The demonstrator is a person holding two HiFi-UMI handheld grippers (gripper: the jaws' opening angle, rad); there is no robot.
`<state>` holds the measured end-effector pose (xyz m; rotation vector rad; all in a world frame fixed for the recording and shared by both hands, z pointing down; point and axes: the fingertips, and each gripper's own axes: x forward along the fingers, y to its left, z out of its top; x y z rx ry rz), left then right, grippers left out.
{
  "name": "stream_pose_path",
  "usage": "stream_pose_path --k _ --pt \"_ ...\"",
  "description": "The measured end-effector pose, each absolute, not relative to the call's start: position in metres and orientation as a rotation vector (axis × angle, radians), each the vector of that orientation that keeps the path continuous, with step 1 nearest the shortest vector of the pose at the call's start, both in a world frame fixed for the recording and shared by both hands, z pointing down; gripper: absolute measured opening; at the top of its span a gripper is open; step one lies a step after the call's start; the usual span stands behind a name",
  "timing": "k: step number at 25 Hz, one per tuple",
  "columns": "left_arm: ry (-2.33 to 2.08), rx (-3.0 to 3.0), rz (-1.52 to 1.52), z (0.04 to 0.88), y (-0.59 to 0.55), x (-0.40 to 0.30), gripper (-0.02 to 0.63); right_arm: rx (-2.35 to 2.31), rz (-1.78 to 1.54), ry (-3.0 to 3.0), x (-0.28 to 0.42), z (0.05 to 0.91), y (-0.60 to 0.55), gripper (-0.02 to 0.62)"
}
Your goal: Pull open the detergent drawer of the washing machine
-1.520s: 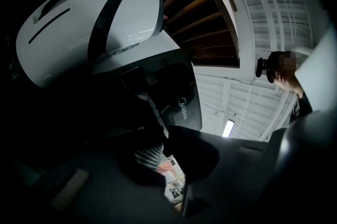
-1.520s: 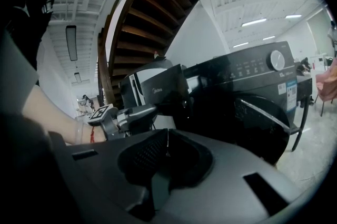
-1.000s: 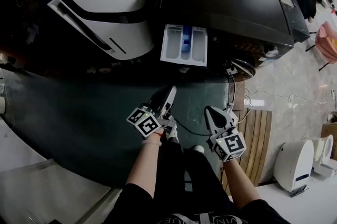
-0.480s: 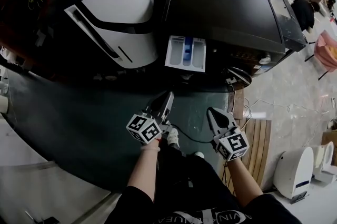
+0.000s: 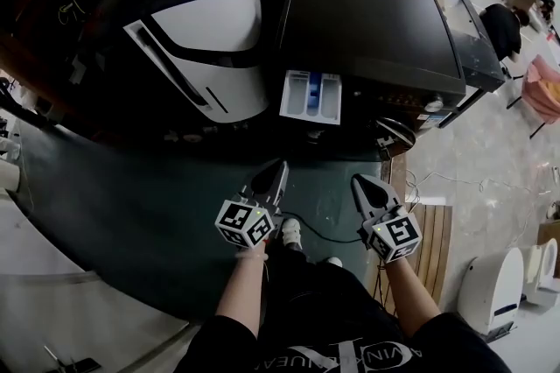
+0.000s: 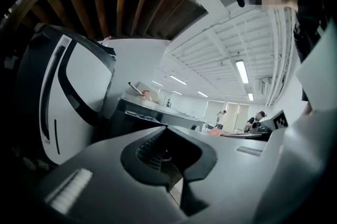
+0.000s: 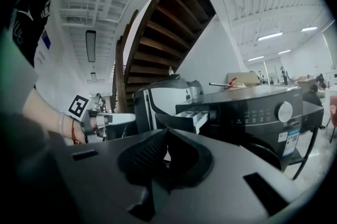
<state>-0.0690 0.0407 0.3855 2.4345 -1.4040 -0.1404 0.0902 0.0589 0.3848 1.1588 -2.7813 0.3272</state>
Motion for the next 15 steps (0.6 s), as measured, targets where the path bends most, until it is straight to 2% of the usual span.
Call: stream_pose_path --k 15 --pt "-1.571 2.415 -0.104 0.336 0.073 -0.089 0.009 1.149 0.279 -2.826 0.094 0.337 0.068 0.012"
